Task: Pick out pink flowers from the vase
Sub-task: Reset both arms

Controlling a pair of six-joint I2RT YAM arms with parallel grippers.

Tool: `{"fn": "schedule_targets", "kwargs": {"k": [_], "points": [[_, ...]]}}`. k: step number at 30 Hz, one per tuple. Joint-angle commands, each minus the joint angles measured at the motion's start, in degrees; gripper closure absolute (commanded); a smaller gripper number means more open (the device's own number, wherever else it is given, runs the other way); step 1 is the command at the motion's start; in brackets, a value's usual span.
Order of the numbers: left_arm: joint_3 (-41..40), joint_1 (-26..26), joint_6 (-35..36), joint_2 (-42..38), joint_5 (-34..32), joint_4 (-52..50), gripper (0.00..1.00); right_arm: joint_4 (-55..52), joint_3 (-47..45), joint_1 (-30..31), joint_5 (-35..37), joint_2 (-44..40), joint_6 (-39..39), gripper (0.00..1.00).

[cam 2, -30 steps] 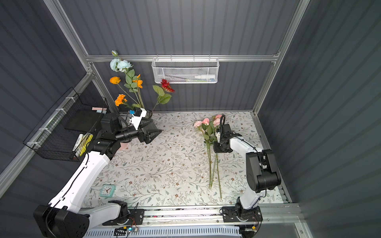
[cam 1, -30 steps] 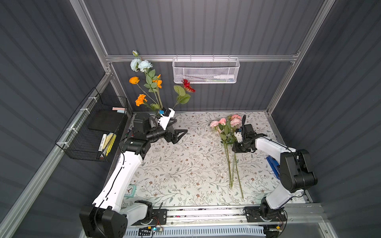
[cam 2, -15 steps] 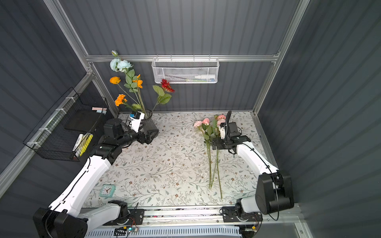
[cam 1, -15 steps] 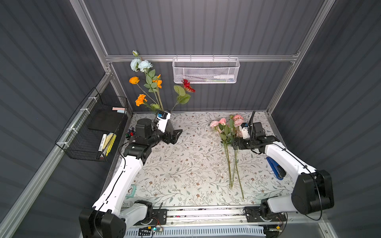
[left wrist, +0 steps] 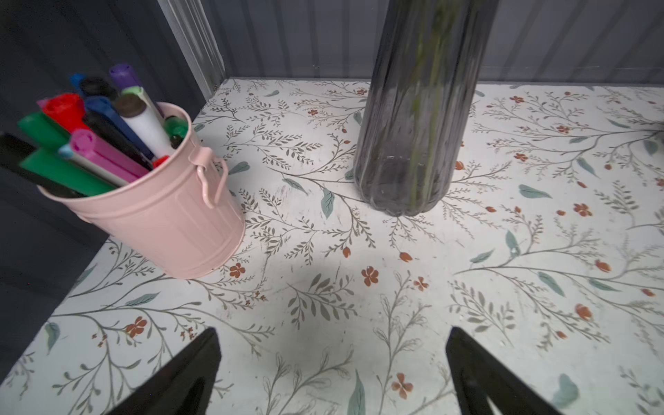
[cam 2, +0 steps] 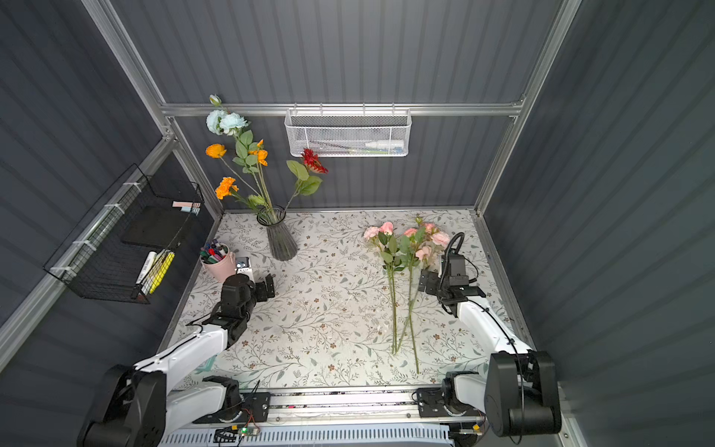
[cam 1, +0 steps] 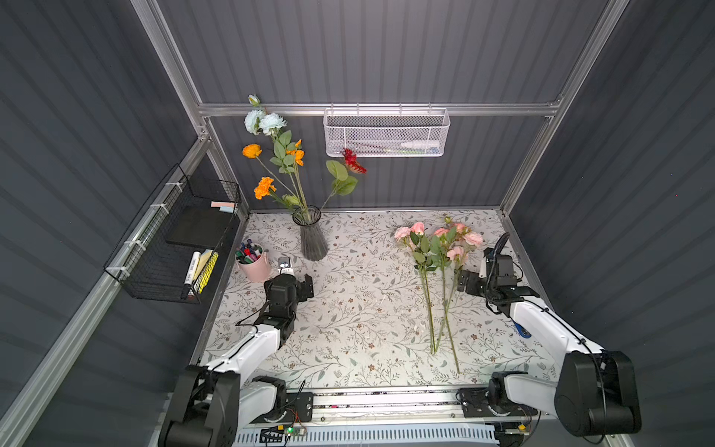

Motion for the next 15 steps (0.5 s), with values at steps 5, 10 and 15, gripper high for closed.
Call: {"fn": "schedule_targets", "kwargs": {"k": [5, 10, 15], "points": [[-0.02, 3.03, 3.10, 13.84, 4.41, 31.45, 0.01, 21.52, -5.63, -0.13, 10.35, 2.42, -4.68, 0.01], [-0.34, 6.36, 5.95, 18.58, 9.70, 36.75, 0.01, 40.59, -12.08, -0.15, 8.11, 6.22, -10.48, 0.01], [-0.36, 9.53, 4.09, 26.56, 14.23, 46.03, 0.01, 51.67, -14.57, -0.60, 5.76, 10.49, -10.47, 0.01]]}}
